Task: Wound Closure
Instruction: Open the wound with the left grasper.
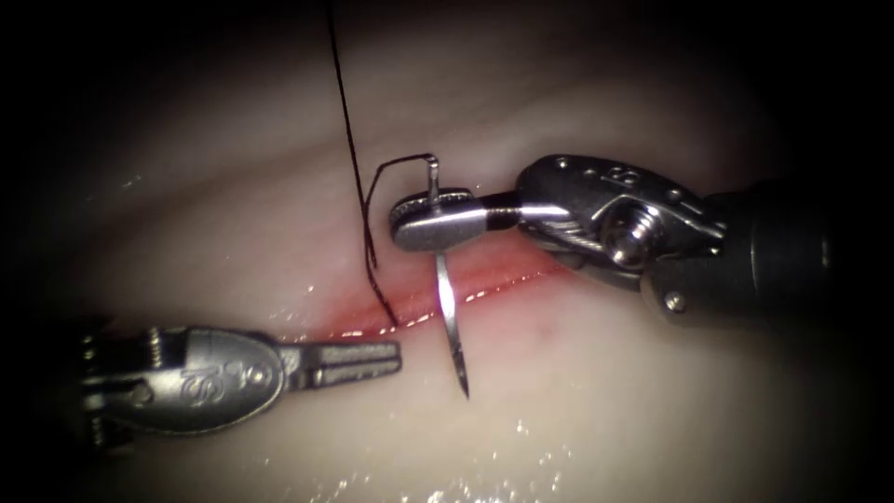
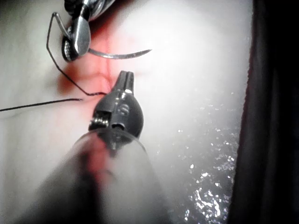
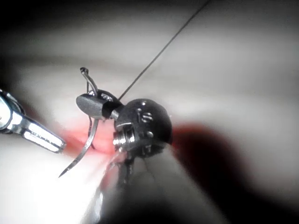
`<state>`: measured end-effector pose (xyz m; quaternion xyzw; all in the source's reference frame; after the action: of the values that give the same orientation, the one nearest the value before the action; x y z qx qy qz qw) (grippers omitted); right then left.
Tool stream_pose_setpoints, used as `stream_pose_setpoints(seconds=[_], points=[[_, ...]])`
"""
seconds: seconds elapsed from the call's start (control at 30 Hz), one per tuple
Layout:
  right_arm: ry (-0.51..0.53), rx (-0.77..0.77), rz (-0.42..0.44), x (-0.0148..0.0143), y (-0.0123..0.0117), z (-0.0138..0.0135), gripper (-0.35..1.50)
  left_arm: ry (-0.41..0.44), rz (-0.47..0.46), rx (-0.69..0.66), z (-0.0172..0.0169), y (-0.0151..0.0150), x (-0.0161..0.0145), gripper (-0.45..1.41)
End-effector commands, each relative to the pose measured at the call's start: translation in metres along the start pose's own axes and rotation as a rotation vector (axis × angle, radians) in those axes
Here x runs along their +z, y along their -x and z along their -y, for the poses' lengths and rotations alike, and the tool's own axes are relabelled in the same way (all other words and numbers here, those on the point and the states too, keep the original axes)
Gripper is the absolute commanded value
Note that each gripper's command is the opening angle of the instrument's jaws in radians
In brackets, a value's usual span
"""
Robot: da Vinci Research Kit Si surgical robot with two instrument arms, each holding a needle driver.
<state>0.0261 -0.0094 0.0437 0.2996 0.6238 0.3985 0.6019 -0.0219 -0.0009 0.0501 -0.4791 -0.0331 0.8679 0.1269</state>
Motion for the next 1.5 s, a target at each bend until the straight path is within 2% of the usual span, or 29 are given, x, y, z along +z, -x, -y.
stream_pose_setpoints(seconds=[0.03,0.17,0.37,0.8,1.03,1.5], points=[[-0.004,-0.013,-0.004,0.0008,0.0004,-0.0001,-0.35,0.006,0.021,-0.002,-0.0001,0.0006,0.0011,-0.45],[-0.005,-0.039,-0.010,0.0009,0.0003,0.0003,-0.35,0.019,0.117,-0.007,0.0000,0.0025,0.0029,-0.45],[-0.007,-0.061,-0.016,0.0009,0.0000,0.0008,-0.35,0.057,0.214,-0.013,-0.0003,0.0040,0.0042,-0.45],[-0.006,-0.123,-0.020,0.0009,0.0000,0.0013,-0.35,0.078,0.291,-0.061,0.0010,0.0050,0.0038,-0.45],[-0.003,-0.145,-0.021,0.0011,-0.0001,0.0013,-0.35,0.085,0.368,-0.080,0.0016,0.0064,0.0035,-0.45],[-0.002,-0.174,-0.022,0.0011,-0.0001,0.0014,-0.35,0.092,0.493,-0.097,0.0028,0.0099,0.0050,-0.45]])
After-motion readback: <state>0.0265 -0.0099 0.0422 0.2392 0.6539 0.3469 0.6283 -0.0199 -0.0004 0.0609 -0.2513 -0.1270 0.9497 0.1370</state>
